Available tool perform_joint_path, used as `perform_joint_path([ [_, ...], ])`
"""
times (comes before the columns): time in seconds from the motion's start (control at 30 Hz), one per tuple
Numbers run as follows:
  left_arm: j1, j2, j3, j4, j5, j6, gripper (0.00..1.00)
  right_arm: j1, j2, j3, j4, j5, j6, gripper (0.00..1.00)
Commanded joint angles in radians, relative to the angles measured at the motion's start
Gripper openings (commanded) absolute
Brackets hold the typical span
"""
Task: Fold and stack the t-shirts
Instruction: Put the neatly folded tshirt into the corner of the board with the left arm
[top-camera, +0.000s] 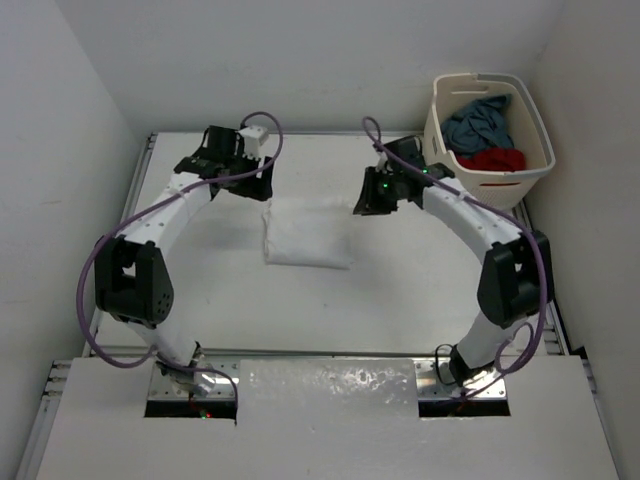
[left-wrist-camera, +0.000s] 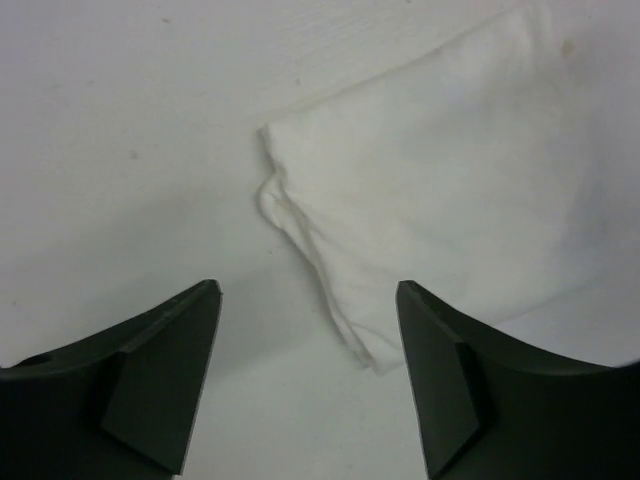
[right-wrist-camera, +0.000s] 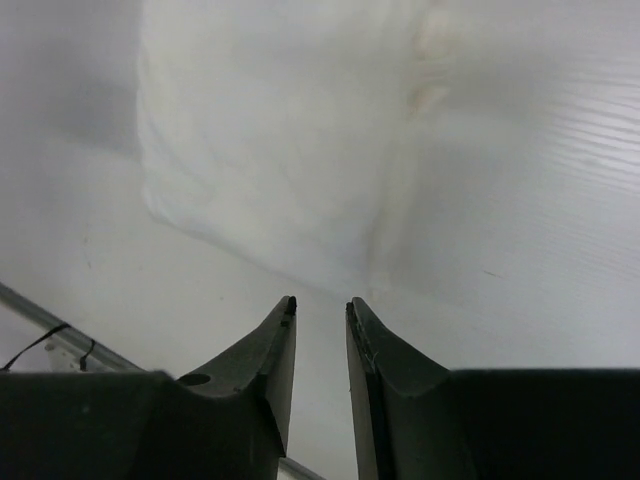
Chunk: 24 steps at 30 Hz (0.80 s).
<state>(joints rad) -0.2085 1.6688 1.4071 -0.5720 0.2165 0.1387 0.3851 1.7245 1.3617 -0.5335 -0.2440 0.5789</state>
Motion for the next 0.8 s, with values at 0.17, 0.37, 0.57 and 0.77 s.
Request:
perform_joint_path([
  [0.17, 0.043, 0.06, -0.011, -0.017, 0.027, -0.129, 0.83, -0.18, -0.085, -0.099, -0.154, 0.092, -0.131, 0.3],
  [0.37, 0.037, 0.219, -0.02, -0.013, 0.104, -0.162, 0.96, -0.18, -0.034, -0.171, -0.083, 0.069, -0.117, 0.3],
  [0.57, -0.02, 0.288, -0.079, 0.089, 0.15, -0.194, 1.0, -0.18, -0.026, -0.255, -0.039, 0.087, -0.093, 0.29],
  [0.77, -0.045, 0.387, -0.109, 0.132, 0.142, -0.246, 0.57, -0.18, -0.046, -0.302, -0.034, 0.097, -0.105, 0.29],
])
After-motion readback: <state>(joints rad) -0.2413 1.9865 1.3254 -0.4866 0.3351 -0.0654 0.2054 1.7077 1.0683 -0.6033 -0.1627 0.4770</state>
